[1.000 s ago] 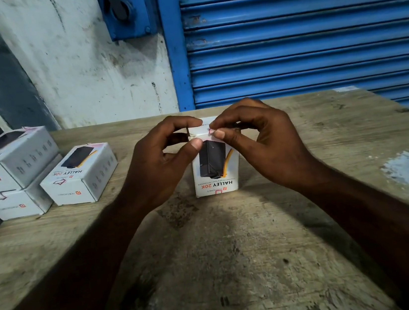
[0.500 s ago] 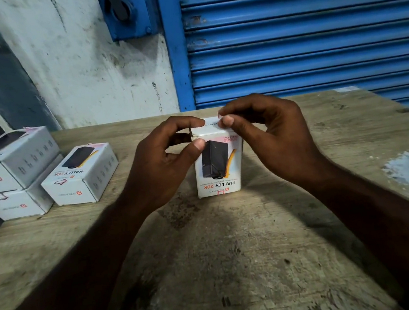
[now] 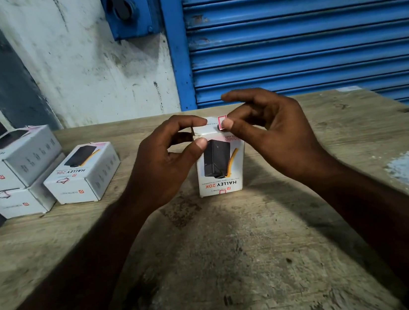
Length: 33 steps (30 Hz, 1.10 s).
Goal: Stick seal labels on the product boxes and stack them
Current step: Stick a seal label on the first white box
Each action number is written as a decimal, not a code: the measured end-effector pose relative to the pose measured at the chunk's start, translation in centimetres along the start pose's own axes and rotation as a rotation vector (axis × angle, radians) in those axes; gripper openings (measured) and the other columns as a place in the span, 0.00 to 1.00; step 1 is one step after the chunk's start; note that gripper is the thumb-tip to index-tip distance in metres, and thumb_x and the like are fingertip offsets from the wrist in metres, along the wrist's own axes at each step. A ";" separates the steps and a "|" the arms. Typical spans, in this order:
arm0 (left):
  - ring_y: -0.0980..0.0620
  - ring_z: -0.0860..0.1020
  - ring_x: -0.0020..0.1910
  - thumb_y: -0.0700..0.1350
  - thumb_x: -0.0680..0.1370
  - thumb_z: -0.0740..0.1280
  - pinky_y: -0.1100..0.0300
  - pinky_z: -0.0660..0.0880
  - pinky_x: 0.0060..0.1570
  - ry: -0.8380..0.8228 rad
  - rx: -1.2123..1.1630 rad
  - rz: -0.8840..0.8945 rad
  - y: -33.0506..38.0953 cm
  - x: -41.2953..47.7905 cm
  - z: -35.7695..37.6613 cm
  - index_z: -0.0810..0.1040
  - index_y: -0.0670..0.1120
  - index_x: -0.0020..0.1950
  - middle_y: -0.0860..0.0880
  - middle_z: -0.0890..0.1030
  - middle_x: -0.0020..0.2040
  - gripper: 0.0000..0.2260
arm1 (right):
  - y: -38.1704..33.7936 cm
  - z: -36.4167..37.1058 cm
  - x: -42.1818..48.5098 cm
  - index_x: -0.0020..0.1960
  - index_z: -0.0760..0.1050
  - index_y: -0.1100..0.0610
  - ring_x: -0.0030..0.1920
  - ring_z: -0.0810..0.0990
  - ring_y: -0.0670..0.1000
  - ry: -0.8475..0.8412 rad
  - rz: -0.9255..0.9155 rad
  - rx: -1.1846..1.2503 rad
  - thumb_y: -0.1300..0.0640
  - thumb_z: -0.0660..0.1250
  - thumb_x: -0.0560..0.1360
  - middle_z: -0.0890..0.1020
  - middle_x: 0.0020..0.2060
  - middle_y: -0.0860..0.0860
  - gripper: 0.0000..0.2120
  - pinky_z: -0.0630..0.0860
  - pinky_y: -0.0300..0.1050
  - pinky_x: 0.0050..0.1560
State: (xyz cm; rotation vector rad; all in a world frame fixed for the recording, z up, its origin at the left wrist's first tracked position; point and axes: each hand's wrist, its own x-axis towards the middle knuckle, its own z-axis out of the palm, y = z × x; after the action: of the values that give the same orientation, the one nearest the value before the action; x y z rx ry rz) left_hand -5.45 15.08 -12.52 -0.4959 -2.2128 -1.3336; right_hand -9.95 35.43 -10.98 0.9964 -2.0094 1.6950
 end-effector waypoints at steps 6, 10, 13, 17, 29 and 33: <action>0.57 0.80 0.59 0.45 0.80 0.68 0.68 0.77 0.48 0.005 0.026 0.004 -0.2 0.0 0.0 0.78 0.48 0.64 0.54 0.80 0.62 0.12 | 0.1 0.0 0.0 0.49 0.84 0.52 0.52 0.85 0.49 -0.024 0.005 -0.001 0.60 0.73 0.76 0.87 0.46 0.46 0.04 0.78 0.64 0.59; 0.57 0.81 0.57 0.43 0.81 0.68 0.66 0.78 0.50 0.023 0.016 0.016 -0.2 0.0 0.1 0.78 0.48 0.63 0.54 0.81 0.61 0.11 | 0.1 -0.2 0.0 0.48 0.84 0.53 0.54 0.84 0.52 -0.049 0.038 0.044 0.59 0.73 0.76 0.87 0.48 0.50 0.03 0.78 0.65 0.59; 0.56 0.81 0.55 0.42 0.81 0.68 0.62 0.79 0.53 0.034 0.013 0.022 -0.2 0.1 0.2 0.78 0.49 0.62 0.55 0.81 0.60 0.10 | 0.1 0.0 -0.1 0.47 0.85 0.52 0.56 0.84 0.50 -0.060 0.048 0.032 0.57 0.73 0.75 0.86 0.49 0.49 0.02 0.77 0.66 0.60; 0.57 0.82 0.54 0.45 0.80 0.68 0.56 0.81 0.54 0.052 0.014 0.010 -0.3 0.0 0.2 0.78 0.51 0.61 0.57 0.81 0.59 0.10 | 0.1 0.3 -0.2 0.46 0.84 0.51 0.57 0.82 0.47 -0.077 0.055 -0.003 0.60 0.74 0.76 0.85 0.52 0.47 0.04 0.77 0.61 0.61; 0.57 0.81 0.54 0.44 0.80 0.68 0.60 0.80 0.53 0.063 0.059 0.014 0.0 0.0 0.4 0.78 0.49 0.62 0.55 0.81 0.60 0.10 | 0.7 0.5 -0.3 0.47 0.84 0.51 0.57 0.82 0.46 -0.047 -0.008 -0.084 0.62 0.75 0.74 0.84 0.52 0.45 0.07 0.78 0.56 0.61; 0.57 0.81 0.55 0.44 0.80 0.69 0.62 0.80 0.53 0.068 0.055 0.018 0.1 0.0 0.4 0.78 0.49 0.62 0.55 0.81 0.60 0.11 | 0.9 0.7 -0.4 0.47 0.84 0.51 0.56 0.82 0.46 -0.011 -0.029 -0.098 0.63 0.75 0.74 0.84 0.50 0.45 0.07 0.79 0.55 0.59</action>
State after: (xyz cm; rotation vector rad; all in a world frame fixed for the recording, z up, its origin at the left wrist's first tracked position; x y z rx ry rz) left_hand -5.50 15.49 -12.66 -0.4430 -2.1783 -1.2587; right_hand -10.19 34.90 -12.04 0.9983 -2.0537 1.5635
